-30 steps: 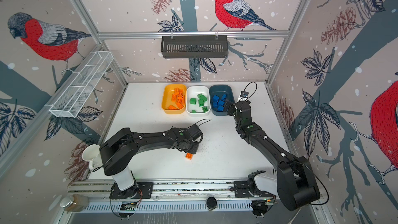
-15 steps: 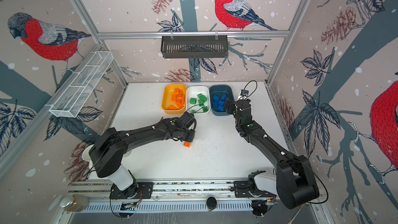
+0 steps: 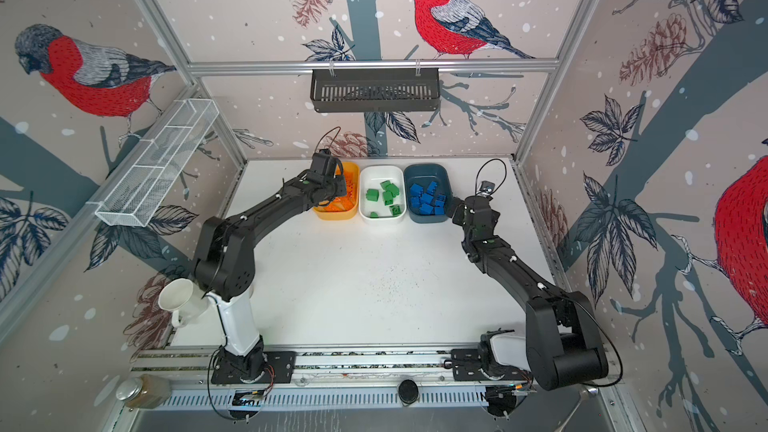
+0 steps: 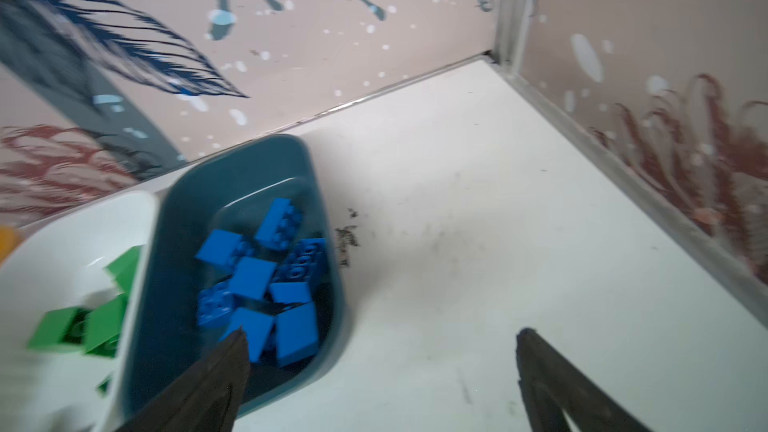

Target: Sort the legos into containers by color

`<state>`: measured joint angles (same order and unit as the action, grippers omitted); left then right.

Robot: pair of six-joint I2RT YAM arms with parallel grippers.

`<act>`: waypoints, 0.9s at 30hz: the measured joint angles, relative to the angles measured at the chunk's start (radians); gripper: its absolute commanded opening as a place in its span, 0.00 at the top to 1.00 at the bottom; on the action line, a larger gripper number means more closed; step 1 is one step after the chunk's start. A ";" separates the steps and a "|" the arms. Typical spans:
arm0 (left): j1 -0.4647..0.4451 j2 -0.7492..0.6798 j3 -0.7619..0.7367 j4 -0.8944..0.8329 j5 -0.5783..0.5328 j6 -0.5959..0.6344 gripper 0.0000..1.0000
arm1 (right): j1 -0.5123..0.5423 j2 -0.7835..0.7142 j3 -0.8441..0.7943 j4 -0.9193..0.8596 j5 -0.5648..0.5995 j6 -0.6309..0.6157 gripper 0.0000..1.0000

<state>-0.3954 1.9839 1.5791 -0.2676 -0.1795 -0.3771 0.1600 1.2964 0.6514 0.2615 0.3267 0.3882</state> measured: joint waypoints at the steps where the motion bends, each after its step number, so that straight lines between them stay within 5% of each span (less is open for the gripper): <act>1: 0.007 0.048 0.053 -0.006 -0.001 0.016 0.48 | -0.028 0.000 -0.011 0.000 0.014 -0.005 0.00; 4: 0.021 0.139 0.163 -0.039 -0.016 0.032 0.15 | -0.098 0.000 -0.056 0.016 0.047 -0.046 0.01; 6: 0.034 0.132 0.148 -0.039 -0.032 0.034 0.04 | -0.142 0.003 -0.113 0.077 0.042 -0.080 0.01; 11: 0.073 -0.102 -0.154 0.045 -0.076 0.051 0.03 | -0.200 0.054 -0.250 0.280 -0.029 -0.163 0.00; 18: 0.221 -0.504 -0.764 0.391 -0.187 0.167 0.03 | -0.179 0.175 -0.284 0.566 -0.187 -0.263 0.01; 21: 0.268 -0.562 -0.974 0.546 -0.235 0.234 0.03 | -0.142 0.180 -0.340 0.658 -0.232 -0.308 0.00; 27: 0.311 -0.528 -1.210 0.949 -0.143 0.338 0.01 | -0.135 0.222 -0.436 0.855 -0.190 -0.330 0.00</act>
<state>-0.0841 1.4563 0.3687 0.6811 -0.3222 -0.0387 0.0250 1.5181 0.2150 1.1168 0.1371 0.0582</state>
